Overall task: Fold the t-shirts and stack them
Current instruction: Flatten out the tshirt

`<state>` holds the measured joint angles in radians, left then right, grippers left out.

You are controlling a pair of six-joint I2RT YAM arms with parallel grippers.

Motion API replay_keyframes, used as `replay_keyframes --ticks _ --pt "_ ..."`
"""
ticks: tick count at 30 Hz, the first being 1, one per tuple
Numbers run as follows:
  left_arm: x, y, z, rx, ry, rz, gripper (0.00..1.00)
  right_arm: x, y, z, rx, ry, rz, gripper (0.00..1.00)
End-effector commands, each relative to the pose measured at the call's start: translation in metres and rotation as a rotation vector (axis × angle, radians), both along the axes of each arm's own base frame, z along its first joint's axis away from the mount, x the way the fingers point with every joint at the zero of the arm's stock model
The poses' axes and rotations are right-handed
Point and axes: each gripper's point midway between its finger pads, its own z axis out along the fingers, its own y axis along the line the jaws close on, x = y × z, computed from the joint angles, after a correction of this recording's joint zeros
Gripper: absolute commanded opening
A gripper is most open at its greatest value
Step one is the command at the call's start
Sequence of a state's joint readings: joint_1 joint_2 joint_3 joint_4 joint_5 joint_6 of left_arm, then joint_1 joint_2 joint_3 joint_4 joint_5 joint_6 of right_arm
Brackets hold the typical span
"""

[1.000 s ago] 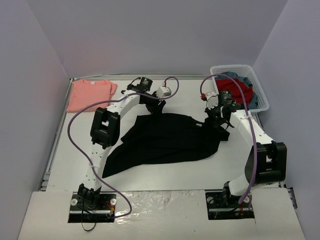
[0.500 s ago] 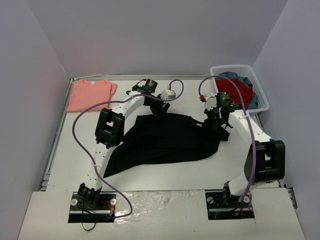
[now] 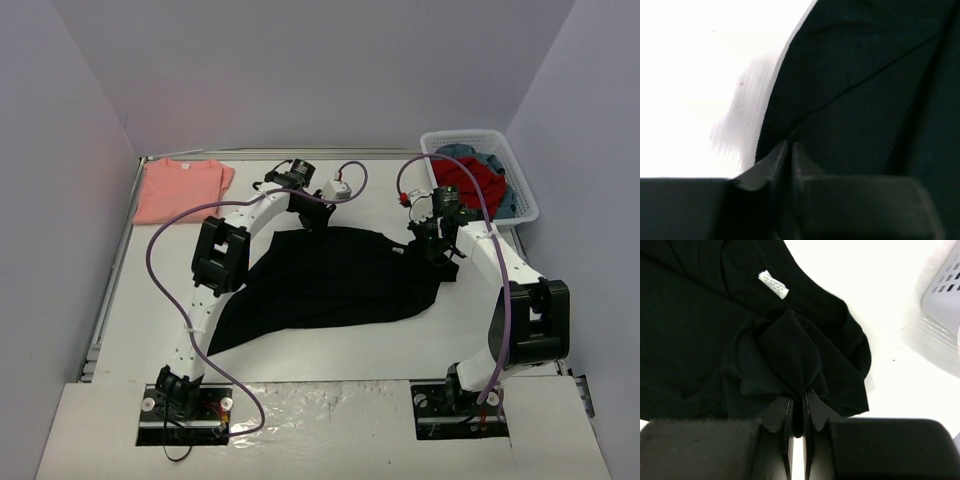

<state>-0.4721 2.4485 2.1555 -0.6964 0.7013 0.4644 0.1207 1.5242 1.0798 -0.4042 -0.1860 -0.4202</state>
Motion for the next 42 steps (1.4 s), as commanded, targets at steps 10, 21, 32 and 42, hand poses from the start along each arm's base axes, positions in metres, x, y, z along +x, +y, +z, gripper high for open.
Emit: replay_keyframes --ticks 10,21,32,42 --pt "0.007 0.004 0.036 0.010 -0.079 0.024 0.02 -0.005 -0.005 -0.006 -0.038 0.024 -0.005 0.00" --pt "0.025 0.086 0.237 0.014 -0.467 0.402 0.02 0.021 -0.017 0.042 -0.078 -0.122 -0.081 0.00" --pt "-0.047 0.175 0.254 0.078 -0.459 0.525 0.02 0.015 -0.020 0.129 -0.037 -0.289 -0.100 0.00" --pt "-0.167 0.255 0.281 0.054 -0.526 0.662 0.02 -0.063 -0.031 0.205 0.004 -0.477 -0.143 0.00"
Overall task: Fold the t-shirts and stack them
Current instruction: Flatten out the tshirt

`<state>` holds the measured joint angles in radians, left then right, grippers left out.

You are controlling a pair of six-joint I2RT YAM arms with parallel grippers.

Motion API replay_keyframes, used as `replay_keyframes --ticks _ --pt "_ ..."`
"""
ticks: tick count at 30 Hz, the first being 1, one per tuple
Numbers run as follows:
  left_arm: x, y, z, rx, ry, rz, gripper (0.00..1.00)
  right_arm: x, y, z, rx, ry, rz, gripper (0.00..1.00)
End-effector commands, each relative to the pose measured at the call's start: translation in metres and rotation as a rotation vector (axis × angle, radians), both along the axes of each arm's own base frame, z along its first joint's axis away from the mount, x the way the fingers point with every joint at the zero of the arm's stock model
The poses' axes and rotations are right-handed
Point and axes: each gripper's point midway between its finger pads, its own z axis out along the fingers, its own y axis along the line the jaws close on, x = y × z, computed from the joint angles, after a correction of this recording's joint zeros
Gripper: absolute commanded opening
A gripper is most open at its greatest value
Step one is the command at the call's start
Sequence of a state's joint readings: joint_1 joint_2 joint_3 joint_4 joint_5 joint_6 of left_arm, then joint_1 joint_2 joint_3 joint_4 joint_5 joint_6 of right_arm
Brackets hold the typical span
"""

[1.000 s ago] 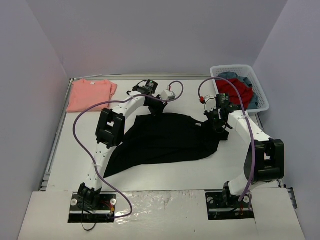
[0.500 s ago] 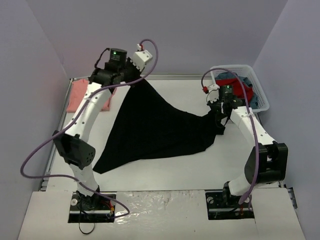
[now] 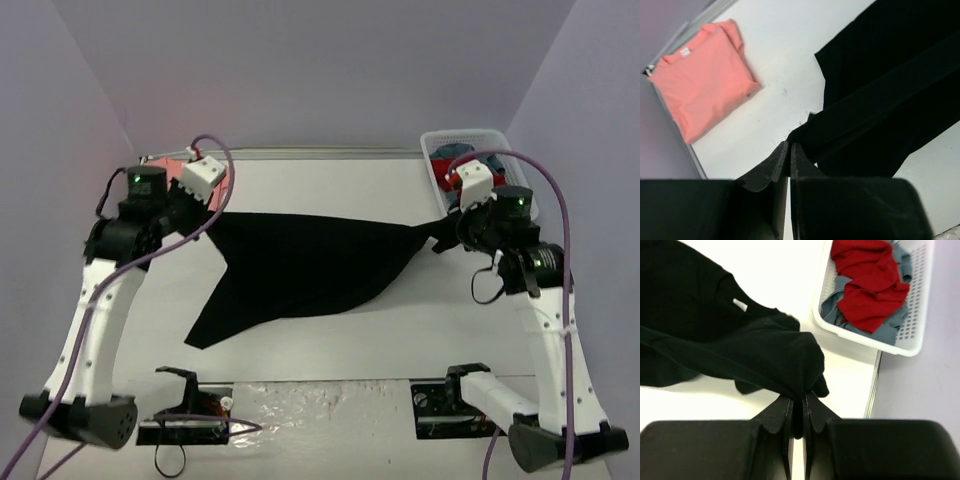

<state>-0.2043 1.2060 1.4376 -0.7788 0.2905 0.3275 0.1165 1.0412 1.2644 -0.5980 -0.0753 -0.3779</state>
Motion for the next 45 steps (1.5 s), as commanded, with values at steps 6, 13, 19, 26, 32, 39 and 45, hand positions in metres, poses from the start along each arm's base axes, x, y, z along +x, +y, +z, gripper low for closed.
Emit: replay_keyframes --ticks 6,13,19,26,32,39,45 --pt "-0.068 0.036 0.046 0.017 -0.134 0.078 0.02 -0.039 -0.018 0.041 -0.002 -0.093 -0.087 0.00" --pt "-0.033 0.037 0.031 -0.006 -0.115 0.150 0.02 0.024 -0.011 0.023 -0.018 -0.051 -0.073 0.00" --pt "0.051 0.029 -0.004 0.003 -0.042 0.170 0.02 0.114 -0.008 -0.015 -0.038 0.056 -0.054 0.00" --pt "0.142 0.022 0.028 -0.060 -0.099 0.226 0.02 0.199 -0.003 0.025 -0.022 -0.043 -0.085 0.00" --pt "0.110 0.016 0.175 -0.216 -0.392 0.212 0.02 0.167 -0.016 0.180 0.020 -0.391 -0.144 0.00" --pt "-0.010 0.047 0.228 -0.155 -0.579 0.232 0.02 0.067 -0.010 0.213 0.077 -0.482 -0.082 0.00" --pt "-0.071 0.071 0.206 -0.097 -0.576 0.304 0.02 -0.015 -0.023 0.210 0.101 -0.540 -0.133 0.00"
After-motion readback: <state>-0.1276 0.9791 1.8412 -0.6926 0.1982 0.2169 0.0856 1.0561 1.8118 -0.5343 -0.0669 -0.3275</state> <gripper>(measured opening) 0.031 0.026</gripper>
